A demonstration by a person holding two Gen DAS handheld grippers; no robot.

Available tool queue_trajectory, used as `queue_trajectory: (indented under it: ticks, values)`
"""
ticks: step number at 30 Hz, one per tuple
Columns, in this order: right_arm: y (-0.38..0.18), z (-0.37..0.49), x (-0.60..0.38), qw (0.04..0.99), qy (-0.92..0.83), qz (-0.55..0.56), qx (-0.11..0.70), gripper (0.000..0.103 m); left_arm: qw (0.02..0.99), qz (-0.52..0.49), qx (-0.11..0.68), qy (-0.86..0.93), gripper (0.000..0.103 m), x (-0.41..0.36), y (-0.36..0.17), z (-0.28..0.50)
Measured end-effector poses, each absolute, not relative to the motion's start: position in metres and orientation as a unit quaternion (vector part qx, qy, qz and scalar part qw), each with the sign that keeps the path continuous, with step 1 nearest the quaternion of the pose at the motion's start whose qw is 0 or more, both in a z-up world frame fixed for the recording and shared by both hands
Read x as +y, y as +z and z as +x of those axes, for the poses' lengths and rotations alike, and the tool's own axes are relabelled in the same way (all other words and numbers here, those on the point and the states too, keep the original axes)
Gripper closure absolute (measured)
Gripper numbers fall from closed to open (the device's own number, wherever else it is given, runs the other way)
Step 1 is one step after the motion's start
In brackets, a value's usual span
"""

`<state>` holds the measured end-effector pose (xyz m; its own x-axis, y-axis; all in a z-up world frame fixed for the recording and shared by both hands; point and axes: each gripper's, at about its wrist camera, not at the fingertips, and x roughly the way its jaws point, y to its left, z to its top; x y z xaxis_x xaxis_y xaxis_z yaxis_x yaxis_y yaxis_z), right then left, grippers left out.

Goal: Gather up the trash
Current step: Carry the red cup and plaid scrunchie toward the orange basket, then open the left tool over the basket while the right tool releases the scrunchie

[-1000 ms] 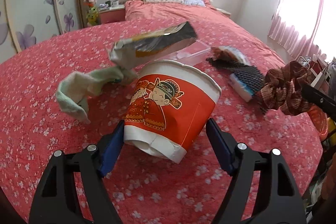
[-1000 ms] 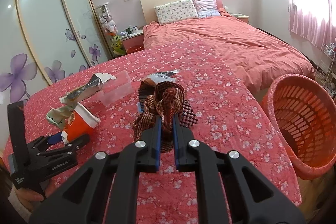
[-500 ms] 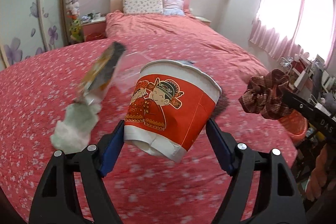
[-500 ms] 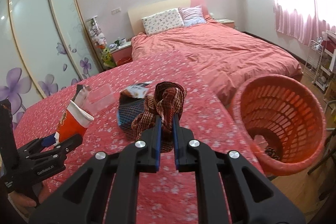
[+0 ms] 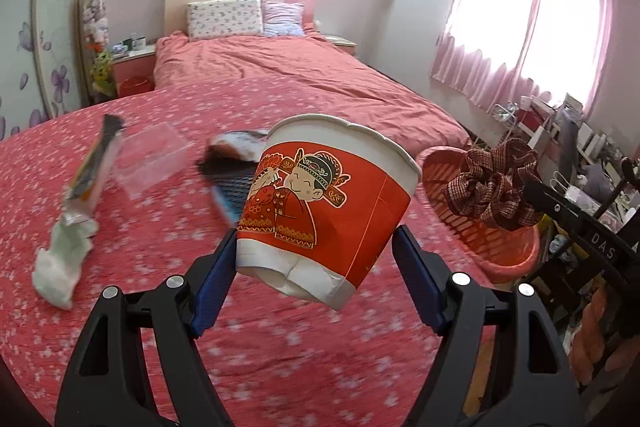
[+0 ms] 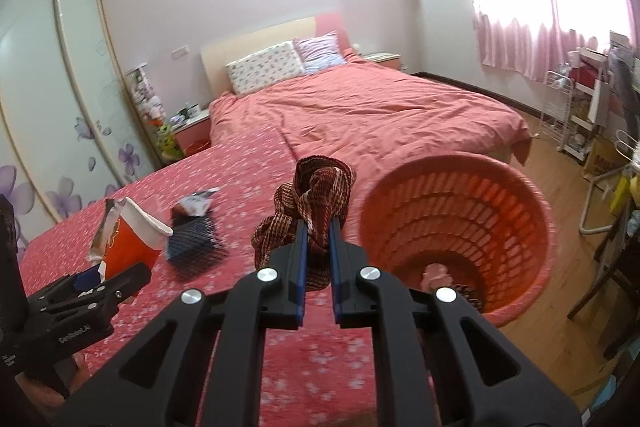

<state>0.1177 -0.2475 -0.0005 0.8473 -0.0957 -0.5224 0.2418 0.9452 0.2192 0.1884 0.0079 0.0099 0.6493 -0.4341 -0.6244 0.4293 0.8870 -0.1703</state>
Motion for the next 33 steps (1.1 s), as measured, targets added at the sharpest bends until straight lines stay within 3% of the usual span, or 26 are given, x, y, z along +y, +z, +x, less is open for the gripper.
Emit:
queue_trajectory:
  ticks: [33]
  values:
    - [-0.035,0.096,-0.368,0.934,-0.189,0.196,0.233,0.092,0.878,0.024,0.343,-0.332,0.027,-0.139,-0.006,0.185]
